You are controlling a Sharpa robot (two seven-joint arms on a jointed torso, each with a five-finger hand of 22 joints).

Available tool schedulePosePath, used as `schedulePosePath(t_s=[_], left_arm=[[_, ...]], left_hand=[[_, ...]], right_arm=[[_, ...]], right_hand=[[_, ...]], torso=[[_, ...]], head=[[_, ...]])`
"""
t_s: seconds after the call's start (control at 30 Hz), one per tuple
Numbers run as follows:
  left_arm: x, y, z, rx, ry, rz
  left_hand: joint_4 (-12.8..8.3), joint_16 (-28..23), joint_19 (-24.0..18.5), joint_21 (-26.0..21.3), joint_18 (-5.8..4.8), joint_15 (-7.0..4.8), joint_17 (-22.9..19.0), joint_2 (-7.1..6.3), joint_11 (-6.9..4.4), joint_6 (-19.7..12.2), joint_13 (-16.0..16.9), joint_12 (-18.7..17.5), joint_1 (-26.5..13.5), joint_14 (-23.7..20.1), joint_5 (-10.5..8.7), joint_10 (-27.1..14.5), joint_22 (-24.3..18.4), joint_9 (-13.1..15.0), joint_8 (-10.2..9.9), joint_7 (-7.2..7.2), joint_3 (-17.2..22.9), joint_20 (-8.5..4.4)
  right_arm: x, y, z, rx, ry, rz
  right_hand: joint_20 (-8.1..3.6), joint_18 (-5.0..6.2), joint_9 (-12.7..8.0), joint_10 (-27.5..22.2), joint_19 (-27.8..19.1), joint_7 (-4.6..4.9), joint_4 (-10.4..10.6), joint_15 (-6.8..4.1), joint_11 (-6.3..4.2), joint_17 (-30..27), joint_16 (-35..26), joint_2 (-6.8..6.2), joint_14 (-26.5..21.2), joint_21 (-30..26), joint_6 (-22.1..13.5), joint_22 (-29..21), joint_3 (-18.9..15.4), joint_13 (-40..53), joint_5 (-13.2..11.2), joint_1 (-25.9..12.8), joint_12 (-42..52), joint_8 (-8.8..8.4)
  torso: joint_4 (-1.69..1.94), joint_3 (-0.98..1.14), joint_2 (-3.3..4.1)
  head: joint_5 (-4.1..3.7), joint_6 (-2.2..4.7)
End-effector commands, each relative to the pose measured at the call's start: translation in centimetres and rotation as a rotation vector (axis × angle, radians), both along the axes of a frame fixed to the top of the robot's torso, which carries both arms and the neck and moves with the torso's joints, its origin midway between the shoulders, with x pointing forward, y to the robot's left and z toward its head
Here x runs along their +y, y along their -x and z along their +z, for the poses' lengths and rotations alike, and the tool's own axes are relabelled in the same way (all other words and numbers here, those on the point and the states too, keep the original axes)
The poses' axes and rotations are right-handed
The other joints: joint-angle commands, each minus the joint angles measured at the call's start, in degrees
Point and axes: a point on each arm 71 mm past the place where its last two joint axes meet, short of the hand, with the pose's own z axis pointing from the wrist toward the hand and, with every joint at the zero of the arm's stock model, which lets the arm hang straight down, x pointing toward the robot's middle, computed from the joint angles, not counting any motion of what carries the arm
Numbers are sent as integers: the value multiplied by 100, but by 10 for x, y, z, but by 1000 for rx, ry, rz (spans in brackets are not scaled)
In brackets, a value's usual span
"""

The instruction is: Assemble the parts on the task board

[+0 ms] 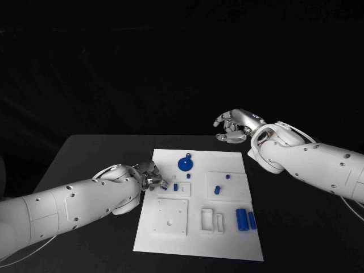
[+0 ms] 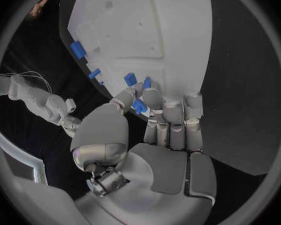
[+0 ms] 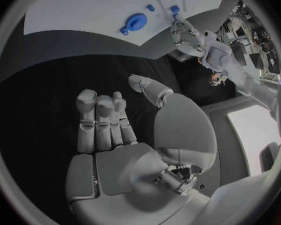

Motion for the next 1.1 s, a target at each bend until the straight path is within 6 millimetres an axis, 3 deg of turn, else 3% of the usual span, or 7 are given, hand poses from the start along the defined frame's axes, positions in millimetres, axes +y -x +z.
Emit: schedulePosePath(t_s=[0.03, 0.57, 0.87, 1.1], left_arm=[[0, 3, -5, 33, -23, -9], [1, 3, -6, 50, -33, -12], [-1, 3, -7, 54, -29, -15], [-2, 2, -7, 57, -22, -14]], left_hand=[[-228, 26, 45, 27, 116, -290, 6, 66, -234, 516, 6, 39, -3, 240, 28, 171, 117, 1220, 421, -354, 265, -673], [-238, 37, 43, 36, 119, -288, 8, 66, -237, 525, 9, 56, -12, 241, 48, 170, 117, 1231, 436, -359, 265, -672], [-227, 42, 43, 43, 119, -287, 7, 55, -236, 530, 9, 68, -37, 238, 46, 167, 115, 1241, 448, -359, 257, -669], [-164, 47, 38, 53, 126, -291, 0, 3, -225, 529, 5, 94, -87, 227, -90, 159, 109, 1259, 467, -353, 247, -667]], right_arm=[[1, 1, 0, 0, 4, 11], [0, 1, 0, 0, 4, 9], [0, 1, 0, -1, 4, 10], [0, 1, 0, -1, 4, 10]], right_hand=[[-7, 561, -5, -38, 50, 56, 11, 36, -8, -9, -19, -2, 2, -25, 20, 94, -8, -7, 26, -62, 15, 23], [-8, 561, -6, -39, 50, 56, 8, 36, -8, -9, -19, -2, 1, -26, 20, 94, -10, -9, 32, -64, 16, 23], [-8, 561, -6, -40, 49, 57, 8, 36, -7, -9, -20, -3, 0, -27, 20, 94, -12, -11, 35, -67, 16, 23], [-8, 561, -7, -41, 48, 57, 7, 36, -7, -10, -20, -3, 0, -27, 20, 94, -12, -11, 36, -68, 16, 23]], torso=[[-3, 2, -1], [-2, 0, 2], [-2, -1, 0], [-4, 1, 0]], head=[[1, -3], [-17, -50], [-11, -39], [-14, -39]])
